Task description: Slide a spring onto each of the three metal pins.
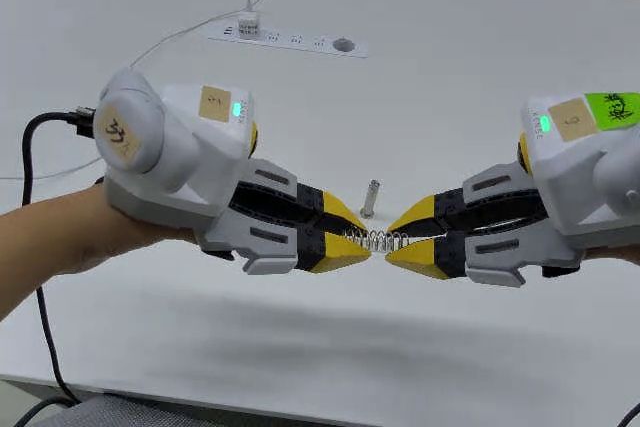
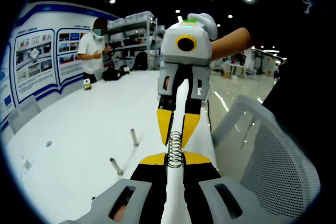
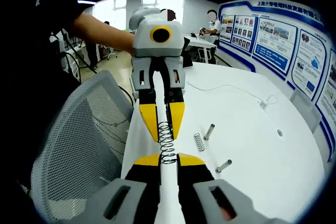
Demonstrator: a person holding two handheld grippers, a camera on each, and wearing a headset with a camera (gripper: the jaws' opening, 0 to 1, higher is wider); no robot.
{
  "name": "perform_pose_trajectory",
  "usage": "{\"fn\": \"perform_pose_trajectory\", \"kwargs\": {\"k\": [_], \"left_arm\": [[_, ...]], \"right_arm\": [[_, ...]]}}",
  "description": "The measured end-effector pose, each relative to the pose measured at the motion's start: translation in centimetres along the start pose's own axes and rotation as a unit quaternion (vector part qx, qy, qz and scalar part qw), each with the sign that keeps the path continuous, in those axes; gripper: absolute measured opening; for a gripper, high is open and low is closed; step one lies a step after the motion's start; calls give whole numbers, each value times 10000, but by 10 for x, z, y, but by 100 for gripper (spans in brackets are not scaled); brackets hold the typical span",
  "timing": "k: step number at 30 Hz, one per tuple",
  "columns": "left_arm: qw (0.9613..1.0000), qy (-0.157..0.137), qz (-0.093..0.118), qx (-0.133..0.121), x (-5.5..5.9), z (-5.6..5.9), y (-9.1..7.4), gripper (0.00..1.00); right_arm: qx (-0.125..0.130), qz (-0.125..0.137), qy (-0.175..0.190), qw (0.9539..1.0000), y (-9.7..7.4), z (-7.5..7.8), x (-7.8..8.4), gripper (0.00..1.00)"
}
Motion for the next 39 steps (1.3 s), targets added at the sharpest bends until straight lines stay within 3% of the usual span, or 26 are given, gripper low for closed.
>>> {"fn": "perform_pose_trajectory", "kwargs": {"k": [7,12,19,29,39], "left_arm": [[10000,32,24,-50,-2,3,1,10],[9997,205,-110,-68,-6,5,12,10],[9986,447,-209,-199,-10,2,26,10],[9987,440,-179,-170,-14,-4,44,10],[9991,322,-113,-258,-7,0,47,10]], "right_arm": [[-97,180,79,9998,-5,0,-1,11],[-142,242,74,9996,-13,1,4,10],[-1,643,425,9970,-27,4,10,10],[152,795,423,9958,-38,8,17,10],[-76,1066,533,9928,-34,9,13,10]]}}
Point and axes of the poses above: the centre of the closed fingertips' face, and the gripper's own axes: y roughly forward along the fingers, z roughly to its right, x roughly out of its underside, the point moved 10 cm from there along -y, roughly backward along the fingers, and after that the axes turned 3 degrees about x, right-handed, at the moved point
